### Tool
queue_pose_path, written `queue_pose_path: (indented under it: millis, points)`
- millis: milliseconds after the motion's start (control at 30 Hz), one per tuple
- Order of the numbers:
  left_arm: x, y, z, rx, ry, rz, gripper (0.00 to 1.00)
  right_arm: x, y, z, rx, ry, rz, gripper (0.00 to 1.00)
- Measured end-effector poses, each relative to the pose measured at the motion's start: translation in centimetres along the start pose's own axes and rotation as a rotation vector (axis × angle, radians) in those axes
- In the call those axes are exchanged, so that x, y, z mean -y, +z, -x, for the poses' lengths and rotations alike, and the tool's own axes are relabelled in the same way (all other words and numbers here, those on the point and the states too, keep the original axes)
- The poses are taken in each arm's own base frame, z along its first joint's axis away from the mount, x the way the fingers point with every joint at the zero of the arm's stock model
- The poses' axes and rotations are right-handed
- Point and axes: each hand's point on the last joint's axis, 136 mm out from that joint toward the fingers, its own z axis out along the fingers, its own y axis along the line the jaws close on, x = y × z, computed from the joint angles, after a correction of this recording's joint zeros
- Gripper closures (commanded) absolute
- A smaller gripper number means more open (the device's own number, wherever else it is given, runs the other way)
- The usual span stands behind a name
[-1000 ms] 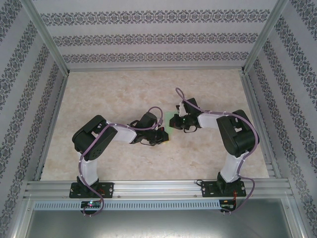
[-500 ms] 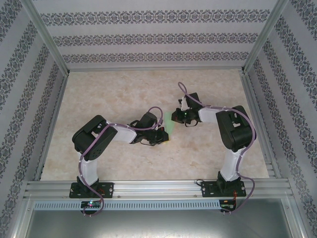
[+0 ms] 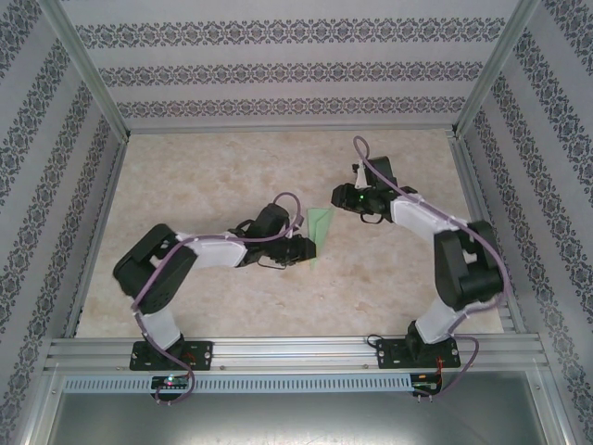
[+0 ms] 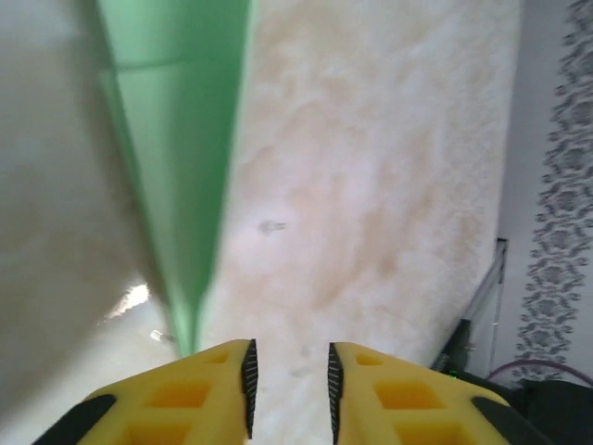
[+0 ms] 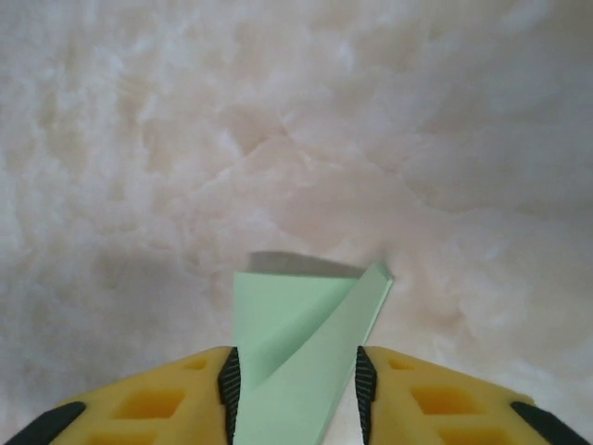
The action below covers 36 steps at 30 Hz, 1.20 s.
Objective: Fold a paper plane with a square sheet of paper (fold left side to right side)
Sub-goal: Fold the wing for the fifth time at the center of the table, then pick up the paper plane at the center of the table.
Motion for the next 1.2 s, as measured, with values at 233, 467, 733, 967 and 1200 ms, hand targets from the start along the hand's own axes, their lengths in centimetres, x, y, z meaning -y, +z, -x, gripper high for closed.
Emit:
queue_pose_path:
  millis: [233,467,733,967,1200]
  points:
    - [3.1,-8.1,5.3,0.292,0.112,0.039,0.46,-3.0,-1.5,-4.8,-0.028,-0.058,-0.058,0.38]
    - [-1.8,-9.9,5.2,0.37,0.051,0.214,0.44,-2.4,2.3,-11.5,-0.191,-0.11,-0.2,0.37]
    - [-3.7,-10.1,4.6,0.368,0.027,0.28,0.43,-0.5,3.8,-11.9,-0.21,-0.12,-0.321,0.65]
    - [-4.0,-10.9,4.6,0.391,0.024,0.312,0.42,-1.1,2.9,-11.4,-0.197,-0.129,-0.307,1.0]
    - [-3.8,-14.1,5.1,0.47,0.058,0.4,0.38,-7.0,-1.5,-9.3,-0.106,-0.147,-0.077,1.0]
